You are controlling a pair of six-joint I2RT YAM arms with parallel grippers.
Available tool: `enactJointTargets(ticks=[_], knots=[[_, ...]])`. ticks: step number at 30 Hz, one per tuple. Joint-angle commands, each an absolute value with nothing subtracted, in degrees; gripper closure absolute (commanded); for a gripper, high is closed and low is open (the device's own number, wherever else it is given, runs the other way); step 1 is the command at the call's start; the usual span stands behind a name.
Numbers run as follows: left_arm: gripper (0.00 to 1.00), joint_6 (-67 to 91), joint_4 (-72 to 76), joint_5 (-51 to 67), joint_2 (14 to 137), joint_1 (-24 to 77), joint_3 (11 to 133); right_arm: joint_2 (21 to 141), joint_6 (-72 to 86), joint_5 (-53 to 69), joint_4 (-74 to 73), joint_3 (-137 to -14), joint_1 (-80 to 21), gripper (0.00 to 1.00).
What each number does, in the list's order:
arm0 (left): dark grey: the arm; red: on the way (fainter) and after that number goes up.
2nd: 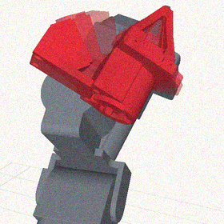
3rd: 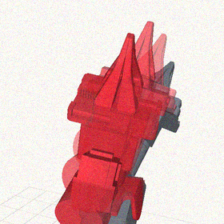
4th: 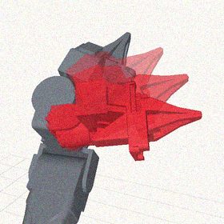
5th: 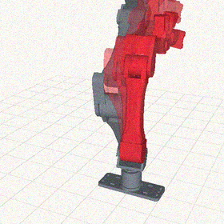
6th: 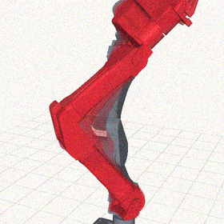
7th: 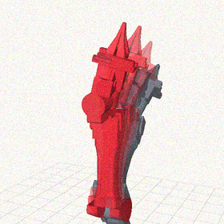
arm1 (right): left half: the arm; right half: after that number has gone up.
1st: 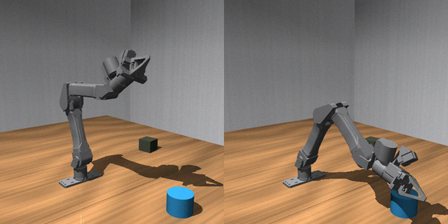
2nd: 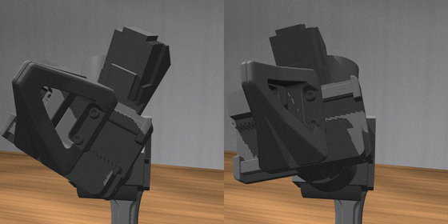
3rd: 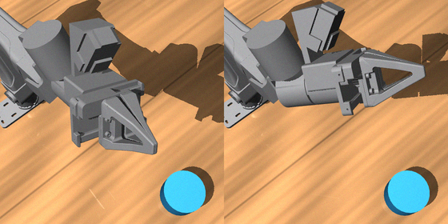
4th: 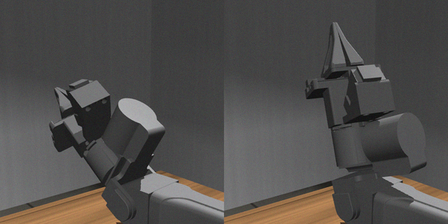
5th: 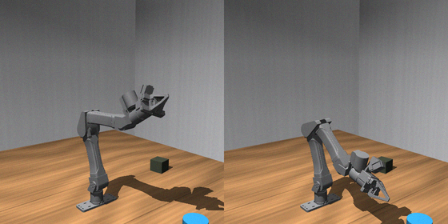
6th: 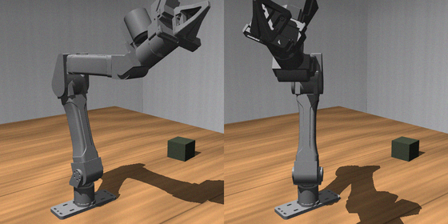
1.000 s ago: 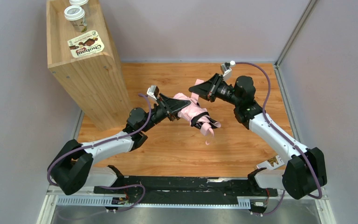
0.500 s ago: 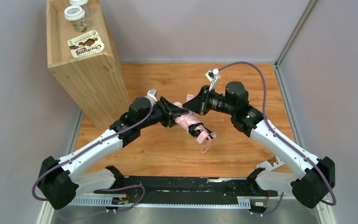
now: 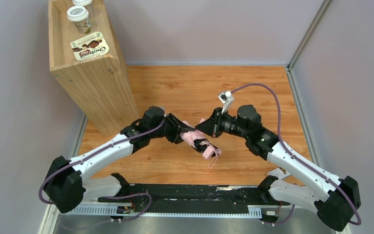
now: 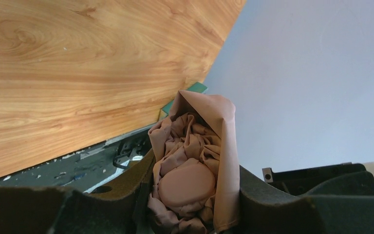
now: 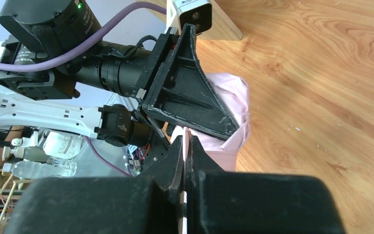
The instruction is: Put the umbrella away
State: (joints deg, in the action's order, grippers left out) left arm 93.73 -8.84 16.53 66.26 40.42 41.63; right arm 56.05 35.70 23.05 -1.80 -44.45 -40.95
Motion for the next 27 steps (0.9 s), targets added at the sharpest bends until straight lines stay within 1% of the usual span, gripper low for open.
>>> enactJointTargets(ticks=[1, 4, 6, 10, 13, 17, 18, 21, 27], knots=[[1.00, 94.14, -24.08, 7.91, 71.54, 39.64, 41.48, 57.38, 35.88, 26.80, 14.95, -49.22, -44.29, 1.00], [1.00, 92.64, -28.54, 8.09, 75.23, 39.64, 44.12, 61.86, 32.88, 32.59, 13.72, -50.35, -45.08, 1.00], [1.00, 91.85, -30.40, 7.74, 77.34, 39.64, 44.91, 64.58, 28.77, 35.15, 10.04, -52.90, -46.66, 1.00], [1.00, 93.08, -27.07, 7.91, 81.29, 39.64, 42.37, 69.69, 24.27, 40.59, 7.21, -54.76, -49.13, 1.00], [1.00, 92.90, -26.55, 7.38, 84.71, 39.64, 42.10, 70.92, 23.82, 40.78, 7.99, -52.13, -50.71, 1.00], [1.00, 91.41, -25.22, 6.16, 89.02, 39.64, 42.27, 75.67, 24.26, 41.32, 11.16, -49.40, -51.06, 1.00], [1.00, 91.15, -24.35, 5.80, 89.64, 39.64, 41.14, 76.20, 23.47, 41.05, 11.34, -48.70, -51.24, 1.00], [1.00, 92.19, -12.79, 5.54, 92.10, 39.64, 36.75, 79.62, 20.84, 40.79, 11.51, -47.99, -51.50, 1.00], [1.00, 91.85, -2.74, 4.58, 93.52, 39.55, 31.12, 85.07, 19.42, 36.66, 17.05, -45.35, -53.17, 1.00]])
